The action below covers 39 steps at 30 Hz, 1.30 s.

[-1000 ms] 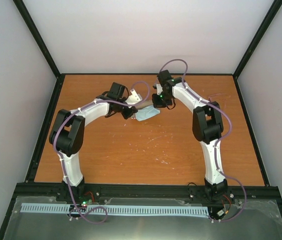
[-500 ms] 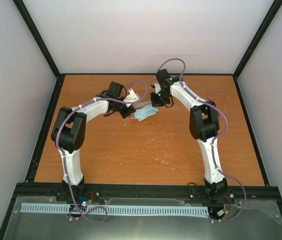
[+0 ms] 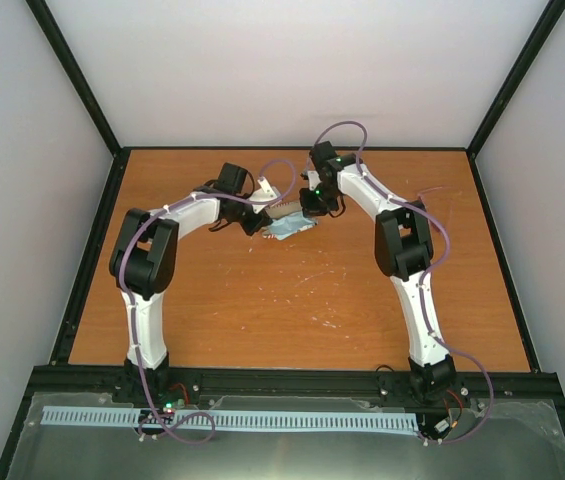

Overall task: Organize the sunglasses
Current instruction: Place the glasses cleaning cloth in the sunglasses case.

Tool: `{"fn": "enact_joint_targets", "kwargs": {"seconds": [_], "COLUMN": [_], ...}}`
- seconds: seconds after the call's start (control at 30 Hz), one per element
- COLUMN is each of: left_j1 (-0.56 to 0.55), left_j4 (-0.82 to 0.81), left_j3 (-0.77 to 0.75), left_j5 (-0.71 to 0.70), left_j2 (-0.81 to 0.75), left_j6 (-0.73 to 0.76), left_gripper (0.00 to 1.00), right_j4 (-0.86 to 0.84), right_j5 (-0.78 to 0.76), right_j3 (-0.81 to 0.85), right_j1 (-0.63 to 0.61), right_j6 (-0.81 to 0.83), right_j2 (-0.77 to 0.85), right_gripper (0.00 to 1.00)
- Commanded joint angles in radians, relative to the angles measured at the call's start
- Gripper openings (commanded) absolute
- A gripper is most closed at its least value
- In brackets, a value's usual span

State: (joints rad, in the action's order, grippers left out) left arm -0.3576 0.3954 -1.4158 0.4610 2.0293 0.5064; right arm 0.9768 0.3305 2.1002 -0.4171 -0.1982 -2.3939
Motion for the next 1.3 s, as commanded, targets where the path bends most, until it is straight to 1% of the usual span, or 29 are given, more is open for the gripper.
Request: {"fn": "enact_joint_targets", "kwargs": {"seconds": [0.0,0.3,1.27], "left_j1": [0.012,0.020,0.051], "left_j4": [0.009,0.012,0.016], "left_j3": [-0.045,-0.066,-0.112], "left_j5": [0.024,0.024,0.009], "left_j2": [0.020,0.052,0.076], "left_j6": [0.022,0.034,0.052], "left_gripper": [0.01,0.01,0.00], "right_j4": [0.010,0.015,-0.046], "right_j5": [0.007,0.009,-0.031], "right_j3": [0.030,0.062,0.077], "right_j1": [-0.008,-0.009,-0.009], "right_j6": [0.014,0.008,-0.009], "right_j2": [-0.016,-0.043,-0.052], "right_gripper": [0.03,0.03,0.03]}}
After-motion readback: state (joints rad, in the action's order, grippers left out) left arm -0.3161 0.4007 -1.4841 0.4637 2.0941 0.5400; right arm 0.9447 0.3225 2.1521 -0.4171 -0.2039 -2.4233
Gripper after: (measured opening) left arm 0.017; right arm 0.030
